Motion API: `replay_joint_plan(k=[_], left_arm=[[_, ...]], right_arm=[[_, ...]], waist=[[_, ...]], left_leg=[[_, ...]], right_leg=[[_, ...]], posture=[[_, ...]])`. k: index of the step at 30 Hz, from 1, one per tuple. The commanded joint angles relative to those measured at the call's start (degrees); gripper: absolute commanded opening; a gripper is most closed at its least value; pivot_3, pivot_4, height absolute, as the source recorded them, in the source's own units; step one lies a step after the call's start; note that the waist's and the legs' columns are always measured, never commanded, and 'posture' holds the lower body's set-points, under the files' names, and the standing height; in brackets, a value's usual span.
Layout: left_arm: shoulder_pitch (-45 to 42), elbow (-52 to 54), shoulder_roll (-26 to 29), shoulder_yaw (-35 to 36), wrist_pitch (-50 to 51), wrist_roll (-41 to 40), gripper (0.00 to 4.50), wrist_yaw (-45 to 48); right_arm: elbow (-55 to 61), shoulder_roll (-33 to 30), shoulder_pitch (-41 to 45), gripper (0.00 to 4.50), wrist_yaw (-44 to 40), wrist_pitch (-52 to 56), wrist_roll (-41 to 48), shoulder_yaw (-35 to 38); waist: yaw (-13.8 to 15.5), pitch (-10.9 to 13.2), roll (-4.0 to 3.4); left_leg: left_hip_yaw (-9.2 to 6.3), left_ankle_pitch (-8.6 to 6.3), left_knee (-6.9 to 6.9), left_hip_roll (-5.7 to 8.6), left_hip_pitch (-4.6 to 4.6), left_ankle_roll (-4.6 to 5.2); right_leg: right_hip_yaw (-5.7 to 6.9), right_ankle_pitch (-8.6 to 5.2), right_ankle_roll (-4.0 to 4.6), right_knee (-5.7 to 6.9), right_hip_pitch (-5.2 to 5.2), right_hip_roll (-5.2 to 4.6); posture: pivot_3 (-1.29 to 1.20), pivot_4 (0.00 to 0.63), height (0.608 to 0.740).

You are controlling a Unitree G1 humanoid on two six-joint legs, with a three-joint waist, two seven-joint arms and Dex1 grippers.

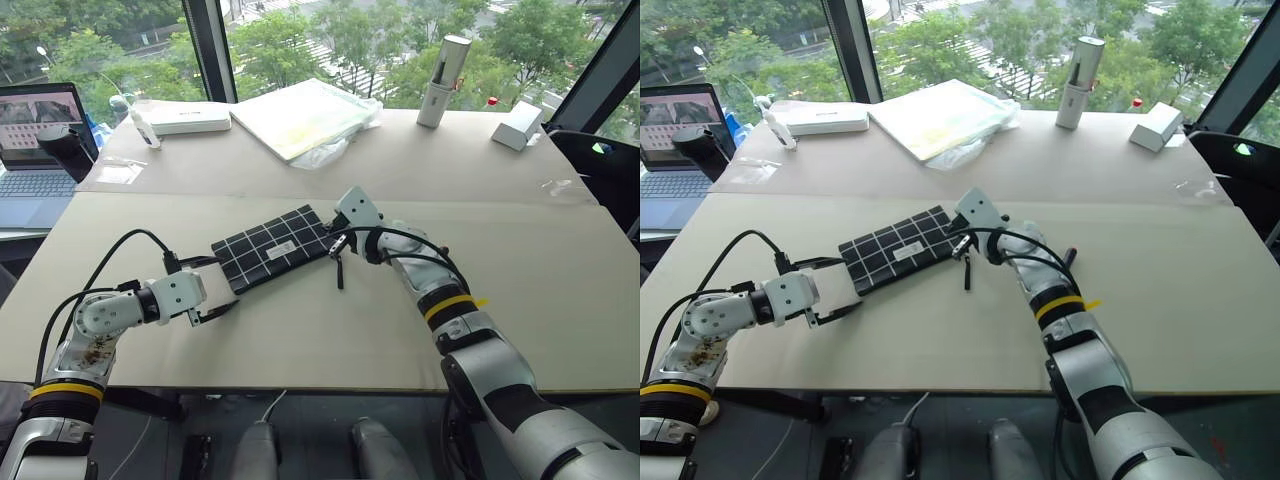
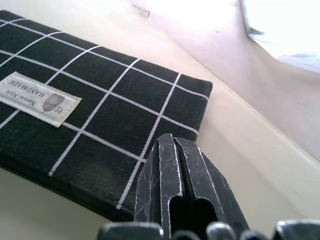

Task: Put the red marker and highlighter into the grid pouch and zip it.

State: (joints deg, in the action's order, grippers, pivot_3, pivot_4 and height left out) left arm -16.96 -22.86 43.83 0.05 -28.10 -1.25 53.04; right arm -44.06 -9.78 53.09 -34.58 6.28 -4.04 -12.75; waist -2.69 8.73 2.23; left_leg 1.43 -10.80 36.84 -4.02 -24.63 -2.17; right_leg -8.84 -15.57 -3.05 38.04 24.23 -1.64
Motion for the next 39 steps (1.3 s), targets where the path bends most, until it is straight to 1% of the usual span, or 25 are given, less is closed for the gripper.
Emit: replay_joint_plan(k=[1, 4, 7, 17, 25, 28, 30, 31, 32, 33, 37, 38, 39], left_arm=[[-0.5, -1.6, -0.2, -1.0, -0.1, 0.7, 4.5, 0.0], [-1.8, -3.0, -0.3, -1.5, -0.7, 1.3, 4.5, -0.1], [-3.7, -5.5, -0.6, -2.6, -2.6, 2.9, 4.5, -0.8], [-14.7, -24.0, -4.9, -9.2, -18.9, 12.2, 4.5, -7.1], [-21.0, -34.6, -7.0, -12.2, -26.6, 16.1, 4.5, -12.0], [-21.8, -36.5, -7.6, -12.6, -28.4, 14.6, 3.78, -10.0], [-21.8, -37.4, -7.8, -12.8, -29.1, 13.8, 2.94, -8.2], [-21.7, -37.8, -7.9, -12.8, -29.2, 13.5, 2.66, -7.5], [-21.6, -38.1, -7.9, -12.8, -29.5, 13.2, 2.15, -6.9], [-21.5, -38.4, -7.9, -12.7, -29.7, 12.9, 1.9, -6.5], [-21.3, -39.0, -8.1, -12.2, -29.7, 11.6, 0.47, -4.6], [-21.2, -39.0, -8.1, -12.1, -29.6, 11.3, 0.21, -4.2], [-21.1, -39.0, -8.3, -11.8, -29.3, 10.7, 0.08, -3.6]], right_arm=[[-1.4, 0.1, 0.3, 0.01, 1.5, -1.8, -2.0, -0.6], [-6.2, -0.5, 0.1, 0.01, 4.2, -4.2, -7.2, -3.9], [-8.1, -0.8, 0.1, 0.01, 5.2, -5.9, -8.9, -4.9], [-8.7, -0.5, 0.7, 0.01, 4.3, -7.6, -8.0, -3.6], [-9.4, -1.0, -0.2, 0.01, 4.6, -7.6, -8.1, -3.0], [-9.4, -1.4, -0.4, 0.0, 4.7, -7.7, -8.2, -2.9], [-9.6, -1.5, -0.4, 0.0, 4.7, -7.7, -8.2, -2.7], [-9.7, -1.6, -0.4, 0.0, 4.8, -7.7, -8.1, -2.7], [-9.8, -1.6, -0.3, 0.0, 4.8, -7.7, -8.1, -2.5], [-10.0, -1.6, -0.3, 0.0, 4.9, -7.8, -8.2, -2.5], [-10.5, -1.4, -0.1, 0.0, 4.9, -8.0, -8.3, -2.2], [-10.6, -1.4, 0.0, 0.0, 4.7, -8.1, -8.3, -2.1], [-10.5, -1.4, -0.1, 0.0, 3.8, -8.4, -8.1, -2.2]], waist=[[0.1, 0.0, 0.0], [0.1, 0.0, 0.0], [0.2, 0.0, 0.0], [0.6, -0.1, -0.01], [0.9, -0.1, 0.0], [0.9, -0.1, -0.01], [0.9, -0.1, -0.01], [0.9, -0.1, -0.01], [0.9, -0.1, -0.01], [0.9, -0.1, -0.01], [0.7, -0.1, -0.05], [0.7, -0.2, -0.08], [0.6, -0.2, -0.11]], left_leg=[[0.0, 0.0, 0.0, 0.0, 0.0, 0.0], [0.0, 0.01, 0.0, 0.0, 0.01, -0.01], [-0.01, 0.01, 0.0, 0.0, 0.19, -0.01], [-0.02, 0.03, 0.0, 0.01, 0.63, -0.01], [-0.06, 0.03, 0.0, 0.02, 0.87, -0.01], [-0.06, 0.03, 0.0, 0.02, 0.88, -0.01], [-0.06, 0.03, 0.0, 0.02, 0.87, -0.01], [-0.06, 0.03, 0.0, 0.02, 0.87, -0.01], [-0.06, 0.03, 0.0, 0.02, 0.87, -0.01], [-0.06, 0.03, 0.0, 0.02, 0.87, -0.01], [-0.06, 0.03, 0.0, 0.02, 0.87, 0.0], [-0.06, 0.02, -0.01, 0.02, 0.87, 0.0], [-0.06, 0.02, -0.01, 0.02, 0.87, 0.0]], right_leg=[[0.0, 0.0, 0.0, 0.01, 0.0, 0.0], [0.01, 0.0, 0.0, 0.01, -0.02, 0.0], [0.03, -0.01, 0.02, 0.01, -0.18, 0.0], [0.06, -0.03, 0.02, -0.04, -0.72, 0.0], [0.09, -0.06, 0.0, -0.08, -1.02, -0.01], [0.09, -0.06, -0.01, -0.08, -1.03, -0.01], [0.09, -0.07, -0.01, -0.08, -1.03, -0.01], [0.1, -0.07, -0.01, -0.08, -1.03, -0.01], [0.1, -0.07, -0.01, -0.08, -1.03, -0.01], [0.09, -0.07, -0.01, -0.08, -1.02, -0.01], [0.09, -0.08, -0.01, -0.09, -1.02, -0.01], [0.09, -0.09, -0.02, -0.1, -1.02, -0.01], [0.09, -0.1, -0.02, -0.1, -1.02, -0.01]], posture=[[0.0, 0.15, 0.738], [0.0, 0.15, 0.738], [0.0, 0.15, 0.738], [0.0, 0.15, 0.738], [0.0, 0.15, 0.738], [0.0, 0.15, 0.738], [0.0, 0.15, 0.738], [0.0, 0.15, 0.738], [0.0, 0.15, 0.738], [0.0, 0.15, 0.738], [0.0, 0.15, 0.738], [0.0, 0.15, 0.738], [0.0, 0.15, 0.738]])
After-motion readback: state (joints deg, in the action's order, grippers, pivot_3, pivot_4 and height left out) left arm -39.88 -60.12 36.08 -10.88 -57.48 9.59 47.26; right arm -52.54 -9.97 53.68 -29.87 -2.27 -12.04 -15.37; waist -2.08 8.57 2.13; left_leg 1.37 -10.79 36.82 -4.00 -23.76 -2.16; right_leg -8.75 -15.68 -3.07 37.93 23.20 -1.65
